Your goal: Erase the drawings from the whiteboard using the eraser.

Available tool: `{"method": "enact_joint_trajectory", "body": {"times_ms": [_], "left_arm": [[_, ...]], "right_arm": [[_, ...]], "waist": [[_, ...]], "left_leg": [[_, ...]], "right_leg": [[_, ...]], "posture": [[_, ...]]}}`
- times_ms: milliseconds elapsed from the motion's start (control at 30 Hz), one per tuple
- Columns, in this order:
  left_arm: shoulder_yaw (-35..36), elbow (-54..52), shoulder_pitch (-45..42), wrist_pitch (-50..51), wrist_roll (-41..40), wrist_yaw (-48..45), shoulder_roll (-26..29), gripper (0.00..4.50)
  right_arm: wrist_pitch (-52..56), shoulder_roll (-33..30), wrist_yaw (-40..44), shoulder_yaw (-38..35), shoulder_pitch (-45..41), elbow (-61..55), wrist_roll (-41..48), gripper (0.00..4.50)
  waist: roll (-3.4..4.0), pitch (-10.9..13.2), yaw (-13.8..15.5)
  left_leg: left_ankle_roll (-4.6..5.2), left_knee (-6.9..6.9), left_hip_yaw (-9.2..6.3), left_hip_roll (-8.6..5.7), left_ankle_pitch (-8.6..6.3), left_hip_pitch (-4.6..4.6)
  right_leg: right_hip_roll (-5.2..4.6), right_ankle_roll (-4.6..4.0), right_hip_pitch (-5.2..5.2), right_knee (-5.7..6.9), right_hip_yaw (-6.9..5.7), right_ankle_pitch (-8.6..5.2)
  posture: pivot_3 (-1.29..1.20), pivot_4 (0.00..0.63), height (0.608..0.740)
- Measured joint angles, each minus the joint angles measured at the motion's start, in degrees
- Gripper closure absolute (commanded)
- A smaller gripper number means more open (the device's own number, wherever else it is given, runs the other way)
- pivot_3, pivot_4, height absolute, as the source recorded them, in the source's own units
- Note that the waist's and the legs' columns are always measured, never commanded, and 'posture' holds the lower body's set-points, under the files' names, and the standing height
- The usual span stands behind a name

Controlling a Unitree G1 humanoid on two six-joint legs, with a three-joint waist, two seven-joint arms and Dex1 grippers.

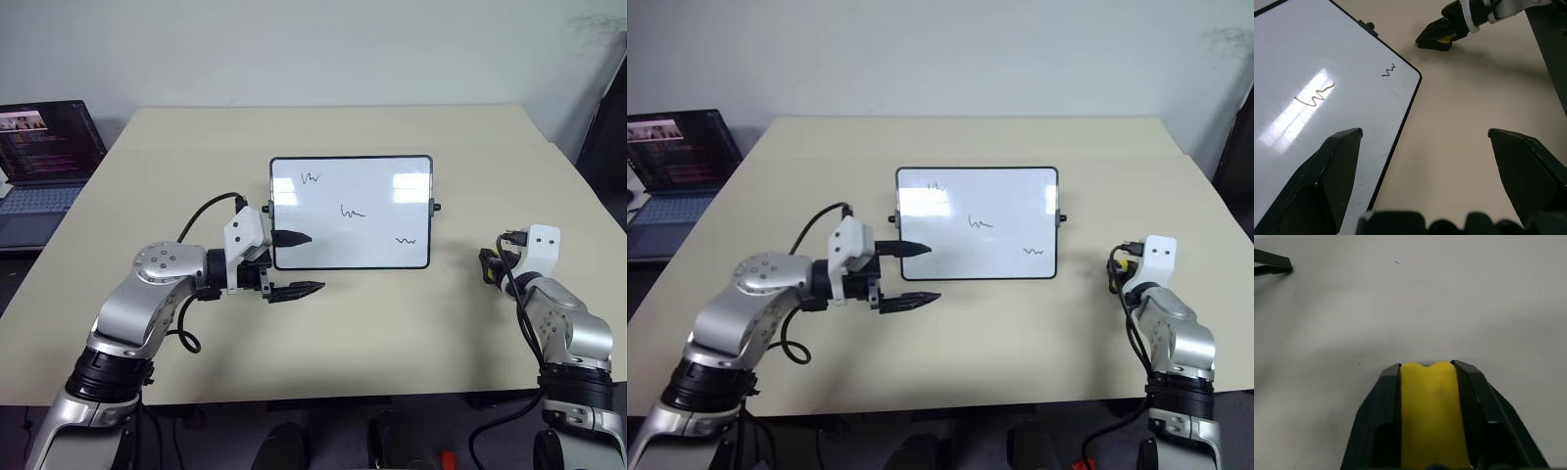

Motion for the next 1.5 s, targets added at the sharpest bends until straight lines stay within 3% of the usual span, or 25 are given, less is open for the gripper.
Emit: {"method": "enact_joint_trajectory", "body": {"times_ms": [300, 467, 633, 833, 1067, 1500], "left_arm": [[2.7, -1.0, 3.7, 1.6, 0.4, 3.7, 0.6, 0.0], [7.6, 0.8, 3.1, 3.1, 3.5, 13.8, -1.0, 0.0], [8.9, 4.5, -0.4, 5.0, 5.3, 20.1, -2.6, 0.0], [9.4, 8.0, -4.3, 6.5, 6.2, 24.0, -4.2, 0.0], [10.2, 9.6, -4.3, 7.4, 6.8, 25.6, -4.2, 0.0], [11.3, 9.5, -3.5, 7.8, 6.8, 25.5, -4.2, 0.0]], "right_arm": [[-2.9, -0.1, 1.7, 2.5, 3.2, -5.6, -1.1, 3.35], [-9.6, -0.2, 4.0, 11.4, 5.8, -17.2, -5.6, 3.35], [-14.8, 3.9, 5.2, 23.9, -3.5, -18.0, -12.0, 3.36], [-20.9, 10.7, 6.2, 32.2, -17.9, -5.7, -17.1, 3.36], [-26.3, 16.2, 6.5, 33.8, -30.6, 13.3, -20.9, 3.36], [-38.0, 23.6, 5.2, 34.6, -46.0, 42.7, -26.9, 3.36]], "waist": [[0.01, 0.0, -0.1], [0.01, 0.0, 0.0], [0.01, 0.0, -0.2], [0.0, 0.0, -0.1], [0.0, 0.0, -0.3], [0.0, 0.0, -1.6]], "left_leg": [[0.01, -0.01, 0.0, 0.03, 0.0, 0.0], [0.0, 0.04, -0.01, 0.02, 0.0, 0.01], [-0.03, 0.1, -0.03, 0.01, 0.02, 0.04], [-0.24, 0.1, -0.03, -0.03, 0.13, -0.04], [-0.26, -0.03, 0.01, -0.03, 0.14, -0.13], [-0.28, -0.07, 0.04, -0.03, 0.14, -0.13]], "right_leg": [[-0.01, 0.0, -0.03, 0.0, 0.03, 0.0], [-0.01, 0.01, -0.03, 0.08, 0.0, 0.0], [0.02, 0.0, -0.07, 0.21, -0.03, 0.01], [-0.05, 0.0, -0.13, 0.08, -0.05, 0.01], [-0.11, 0.0, -0.31, 0.02, -0.03, 0.01], [-0.14, -0.01, -0.39, 0.08, 0.0, 0.01]], "posture": [[0.0, 0.15, 0.74], [0.0, 0.15, 0.74], [0.0, 0.15, 0.74], [0.0, 0.15, 0.74], [0.0, 0.15, 0.74], [0.0, 0.15, 0.74]]}}
